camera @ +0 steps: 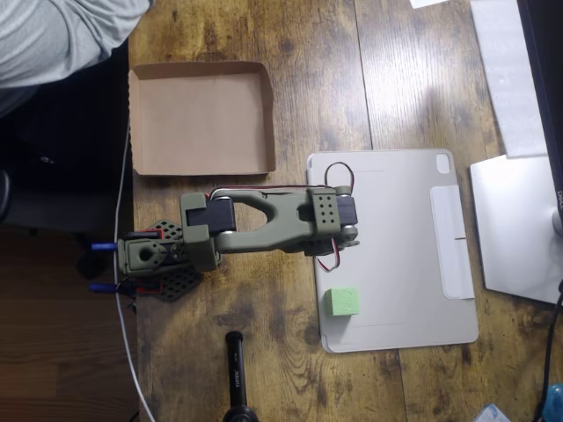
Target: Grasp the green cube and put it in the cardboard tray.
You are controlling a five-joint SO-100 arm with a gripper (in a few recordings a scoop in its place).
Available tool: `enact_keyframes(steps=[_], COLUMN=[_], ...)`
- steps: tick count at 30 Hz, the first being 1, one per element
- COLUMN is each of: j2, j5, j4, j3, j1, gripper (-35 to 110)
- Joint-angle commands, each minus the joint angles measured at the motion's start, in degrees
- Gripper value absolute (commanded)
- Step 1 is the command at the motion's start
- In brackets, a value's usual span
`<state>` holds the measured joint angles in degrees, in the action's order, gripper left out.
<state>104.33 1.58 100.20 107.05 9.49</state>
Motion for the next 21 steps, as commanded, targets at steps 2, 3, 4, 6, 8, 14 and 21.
enact_keyframes(steps=[2,3,4,6,8,14,21], j2=[0.70,0.53,0.26,0.26,0.26,0.53,1.67], j5=[-3.96,-3.78,-3.78,-3.69,-3.69,-3.69,-2.64], j4=[0.44,0.26,0.35,0.35,0.35,0.35,0.53], j3=[-0.18,-0.09,-0.26,-0.26,-0.26,-0.26,-0.70], j1=[-4.13,-3.78,-3.60,-3.60,-3.69,-3.69,-2.81], gripper=[0,0,0,0,0,0,0])
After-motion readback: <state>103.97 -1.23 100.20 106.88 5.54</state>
